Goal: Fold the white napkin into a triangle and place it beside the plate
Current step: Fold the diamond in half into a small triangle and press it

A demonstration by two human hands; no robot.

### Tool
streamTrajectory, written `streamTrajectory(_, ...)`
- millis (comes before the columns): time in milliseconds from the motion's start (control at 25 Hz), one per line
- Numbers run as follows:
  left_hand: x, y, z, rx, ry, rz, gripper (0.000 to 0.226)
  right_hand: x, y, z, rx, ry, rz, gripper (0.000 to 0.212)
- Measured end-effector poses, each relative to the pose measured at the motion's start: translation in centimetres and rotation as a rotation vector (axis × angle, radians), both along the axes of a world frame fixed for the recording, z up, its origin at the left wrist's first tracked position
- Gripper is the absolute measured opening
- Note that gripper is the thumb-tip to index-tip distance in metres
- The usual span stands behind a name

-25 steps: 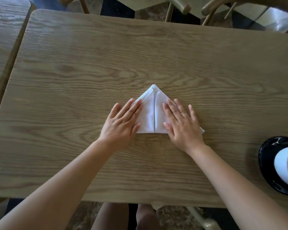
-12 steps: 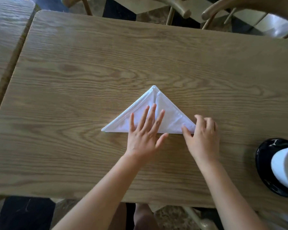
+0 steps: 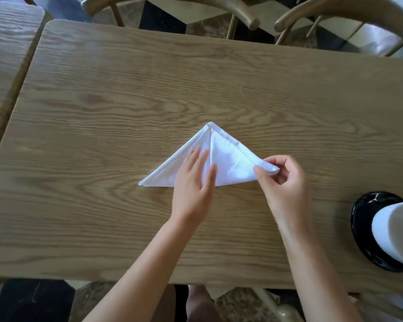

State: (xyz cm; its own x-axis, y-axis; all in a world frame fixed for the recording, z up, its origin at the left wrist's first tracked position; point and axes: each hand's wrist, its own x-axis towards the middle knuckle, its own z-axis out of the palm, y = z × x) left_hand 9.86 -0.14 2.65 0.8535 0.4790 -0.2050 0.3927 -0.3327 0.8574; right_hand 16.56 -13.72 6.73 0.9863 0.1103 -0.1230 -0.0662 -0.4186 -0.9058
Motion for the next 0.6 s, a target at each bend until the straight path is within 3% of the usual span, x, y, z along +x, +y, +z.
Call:
streamTrajectory(120,-0.6,2.5,4.4,-0.420,-0.073,0.241,0.053,-2.5,3.3,1.5,0.105,-0.164,0.133,0.013)
streamTrajectory(200,-1.2,4.4,6.4,-0.493,0.014,0.208,0.053,-3.8,5.7,1.4,0.058,-0.251,0.218,0.014)
streamTrajectory(400,-3.0,7.8,6.2,-0.286,0.108,0.210,0.014,-5.7,9.6,-0.4,-0.011,-0.342,0.417,0.011)
streamTrajectory(520,-4.7,9.7,4.5,-0.195,0.127,0.251,0.030,-4.3,9.6,-1.6,-0.050,-0.421,0.363,0.023)
streamTrajectory(600,-5.4,10.1,3.4,-0.059,0.152,0.264,0.026,-1.8,9.6,-2.7,-0.215,-0.467,0.328,0.033)
